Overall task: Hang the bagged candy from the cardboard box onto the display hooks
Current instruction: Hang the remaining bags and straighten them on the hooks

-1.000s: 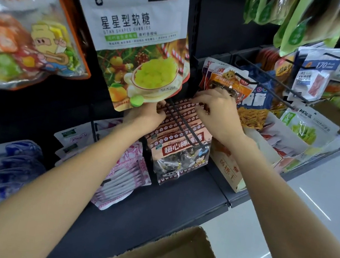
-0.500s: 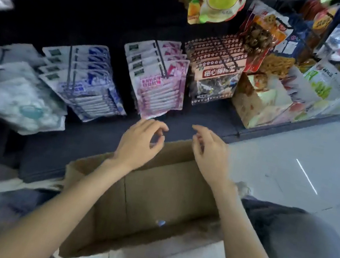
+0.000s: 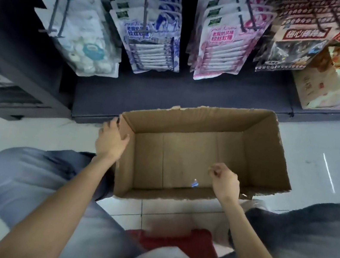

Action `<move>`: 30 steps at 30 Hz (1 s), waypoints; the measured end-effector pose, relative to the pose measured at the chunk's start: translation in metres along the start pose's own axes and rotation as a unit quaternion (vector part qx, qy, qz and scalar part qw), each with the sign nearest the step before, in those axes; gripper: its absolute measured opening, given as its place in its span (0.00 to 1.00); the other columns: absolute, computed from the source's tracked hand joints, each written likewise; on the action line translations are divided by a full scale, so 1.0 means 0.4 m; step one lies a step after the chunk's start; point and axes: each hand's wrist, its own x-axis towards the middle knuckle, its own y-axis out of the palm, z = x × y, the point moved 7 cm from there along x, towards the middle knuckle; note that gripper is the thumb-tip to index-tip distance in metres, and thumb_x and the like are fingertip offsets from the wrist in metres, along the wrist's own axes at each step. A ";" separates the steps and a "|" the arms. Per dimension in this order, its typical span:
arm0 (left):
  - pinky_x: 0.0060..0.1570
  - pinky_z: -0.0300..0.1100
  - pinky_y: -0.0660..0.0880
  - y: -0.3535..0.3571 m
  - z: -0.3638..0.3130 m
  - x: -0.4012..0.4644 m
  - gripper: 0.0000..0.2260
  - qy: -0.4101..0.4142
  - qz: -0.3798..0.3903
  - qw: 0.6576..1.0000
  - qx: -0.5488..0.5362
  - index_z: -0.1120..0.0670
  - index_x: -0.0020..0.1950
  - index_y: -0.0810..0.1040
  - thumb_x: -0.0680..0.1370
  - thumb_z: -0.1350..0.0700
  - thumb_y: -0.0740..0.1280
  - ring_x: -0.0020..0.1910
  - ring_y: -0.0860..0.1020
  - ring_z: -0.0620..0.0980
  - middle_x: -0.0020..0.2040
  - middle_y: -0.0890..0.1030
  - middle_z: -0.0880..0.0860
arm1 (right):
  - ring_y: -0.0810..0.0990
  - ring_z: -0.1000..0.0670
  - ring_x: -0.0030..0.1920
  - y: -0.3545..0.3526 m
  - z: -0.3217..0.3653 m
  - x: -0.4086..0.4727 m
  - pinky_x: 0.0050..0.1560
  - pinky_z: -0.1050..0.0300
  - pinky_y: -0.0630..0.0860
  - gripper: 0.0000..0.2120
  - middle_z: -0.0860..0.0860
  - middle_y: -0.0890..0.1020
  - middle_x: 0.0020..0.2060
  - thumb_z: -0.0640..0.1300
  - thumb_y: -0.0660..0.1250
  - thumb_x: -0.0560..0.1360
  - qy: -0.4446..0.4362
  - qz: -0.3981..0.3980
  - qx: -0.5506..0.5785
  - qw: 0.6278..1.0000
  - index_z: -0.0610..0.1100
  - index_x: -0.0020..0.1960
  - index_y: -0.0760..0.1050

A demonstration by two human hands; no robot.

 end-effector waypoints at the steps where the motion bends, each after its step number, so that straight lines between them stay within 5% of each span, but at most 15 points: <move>1: 0.57 0.54 0.70 0.021 0.026 0.006 0.27 -0.026 0.027 0.999 0.013 0.57 0.74 0.60 0.78 0.50 0.64 0.64 0.69 0.64 0.68 0.67 0.62 | 0.81 0.43 0.49 0.012 0.004 -0.003 0.43 0.55 0.74 0.09 0.47 0.83 0.48 0.44 0.63 0.78 -0.003 0.007 -0.033 0.999 0.44 0.56 0.77; 7: 0.47 0.51 0.72 0.107 0.023 0.002 0.14 0.013 0.079 0.996 0.038 0.60 0.63 0.67 0.79 0.60 0.61 0.52 0.77 0.64 0.55 0.78 0.62 | 0.79 0.36 0.44 0.004 -0.027 -0.040 0.39 0.52 0.70 0.08 0.41 0.82 0.42 0.45 0.58 0.79 0.026 -0.039 -0.175 0.983 0.42 0.52 0.72; 11: 0.44 0.47 0.69 0.154 -0.122 -0.051 0.15 0.045 0.108 0.993 -0.011 0.60 0.65 0.66 0.78 0.63 0.60 0.52 0.77 0.62 0.56 0.76 0.61 | 0.76 0.40 0.53 -0.055 -0.130 -0.077 0.47 0.47 0.74 0.08 0.45 0.77 0.52 0.45 0.62 0.77 0.119 -0.164 -0.059 0.977 0.42 0.55 0.72; 15: 0.38 0.42 0.71 0.227 -0.283 -0.106 0.13 0.038 0.170 0.981 -0.088 0.59 0.63 0.65 0.79 0.64 0.58 0.41 0.75 0.52 0.58 0.74 0.59 | 0.68 0.38 0.67 -0.066 -0.246 -0.122 0.63 0.42 0.70 0.32 0.41 0.63 0.71 0.48 0.69 0.75 0.299 -0.203 0.181 0.915 0.42 0.73 0.58; 18: 0.53 0.49 0.75 0.271 -0.407 -0.144 0.21 0.048 0.208 0.967 -0.137 0.57 0.69 0.62 0.78 0.58 0.64 0.55 0.78 0.57 0.64 0.73 0.58 | 0.73 0.37 0.62 -0.042 -0.276 -0.126 0.60 0.40 0.75 0.43 0.39 0.62 0.72 0.47 0.70 0.75 0.356 -0.154 0.357 0.850 0.45 0.78 0.44; 21: 0.58 0.53 0.74 0.292 -0.515 -0.185 0.30 0.076 0.232 0.959 -0.144 0.55 0.71 0.59 0.74 0.54 0.70 0.59 0.77 0.58 0.66 0.73 0.56 | 0.74 0.38 0.62 -0.065 -0.288 -0.120 0.60 0.41 0.74 0.43 0.41 0.66 0.71 0.42 0.67 0.76 0.363 -0.135 0.361 0.848 0.50 0.77 0.39; 26: 0.59 0.53 0.70 0.201 -0.693 -0.251 0.45 0.190 0.120 0.972 -0.064 0.54 0.75 0.54 0.67 0.40 0.74 0.67 0.67 0.58 0.71 0.61 0.58 | 0.78 0.40 0.53 -0.227 -0.397 -0.118 0.57 0.41 0.77 0.34 0.43 0.76 0.60 0.35 0.56 0.75 0.353 -0.182 0.385 0.833 0.56 0.74 0.50; 30: 0.68 0.54 0.61 0.154 -0.876 -0.343 0.50 0.314 0.148 0.935 -0.068 0.47 0.77 0.46 0.67 0.40 0.75 0.75 0.54 0.56 0.77 0.52 0.55 | 0.78 0.39 0.51 -0.337 -0.468 -0.134 0.54 0.40 0.78 0.33 0.43 0.77 0.58 0.35 0.57 0.74 0.336 -0.212 0.395 0.829 0.53 0.75 0.51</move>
